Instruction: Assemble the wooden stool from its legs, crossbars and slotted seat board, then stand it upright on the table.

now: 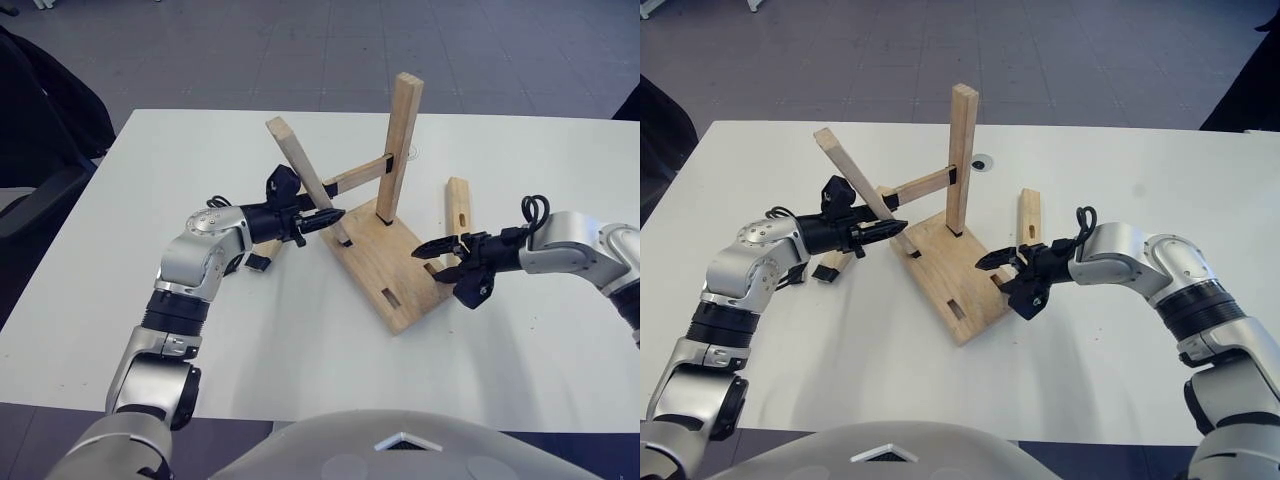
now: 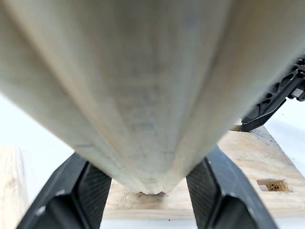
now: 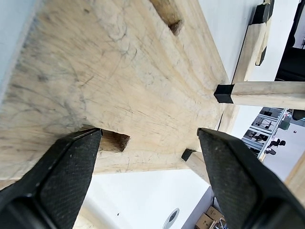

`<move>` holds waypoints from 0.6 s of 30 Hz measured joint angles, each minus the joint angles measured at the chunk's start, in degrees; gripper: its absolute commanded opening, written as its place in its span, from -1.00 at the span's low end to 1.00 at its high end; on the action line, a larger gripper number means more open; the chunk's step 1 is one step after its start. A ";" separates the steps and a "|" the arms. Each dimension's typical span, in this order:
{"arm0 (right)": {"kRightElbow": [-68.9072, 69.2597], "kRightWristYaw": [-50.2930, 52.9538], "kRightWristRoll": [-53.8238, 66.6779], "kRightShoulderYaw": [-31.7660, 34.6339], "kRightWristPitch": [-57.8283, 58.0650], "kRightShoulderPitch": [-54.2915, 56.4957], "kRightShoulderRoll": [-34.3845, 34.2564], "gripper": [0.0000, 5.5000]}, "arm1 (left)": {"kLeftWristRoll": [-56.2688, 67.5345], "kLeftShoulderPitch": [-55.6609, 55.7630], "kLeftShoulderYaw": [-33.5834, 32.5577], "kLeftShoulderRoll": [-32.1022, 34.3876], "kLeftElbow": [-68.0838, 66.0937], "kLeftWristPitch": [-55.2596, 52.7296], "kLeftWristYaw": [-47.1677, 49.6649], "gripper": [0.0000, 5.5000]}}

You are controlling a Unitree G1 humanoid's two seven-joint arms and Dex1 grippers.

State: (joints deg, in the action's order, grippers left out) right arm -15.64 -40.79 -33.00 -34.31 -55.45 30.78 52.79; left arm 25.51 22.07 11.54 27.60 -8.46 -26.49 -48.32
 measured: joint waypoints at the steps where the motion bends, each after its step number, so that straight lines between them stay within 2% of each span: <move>1: 0.12 -0.15 0.07 0.03 0.16 -0.02 0.00 0.35 | -0.05 0.17 0.27 0.05 0.00 0.00 0.20 -0.25; 11: 1.33 -2.33 2.78 0.62 2.74 -0.99 0.02 0.35 | -2.08 2.54 5.82 1.29 0.02 3.42 2.78 -0.25; 18: 7.72 -10.64 13.85 2.87 20.07 -5.03 -0.68 0.35 | -2.20 2.52 8.44 2.34 0.01 7.06 4.69 -0.25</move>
State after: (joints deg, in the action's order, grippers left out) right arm -7.93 -51.44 -19.16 -31.44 -35.38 25.75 52.11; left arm 23.31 24.59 19.98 29.94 -8.45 -19.43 -43.62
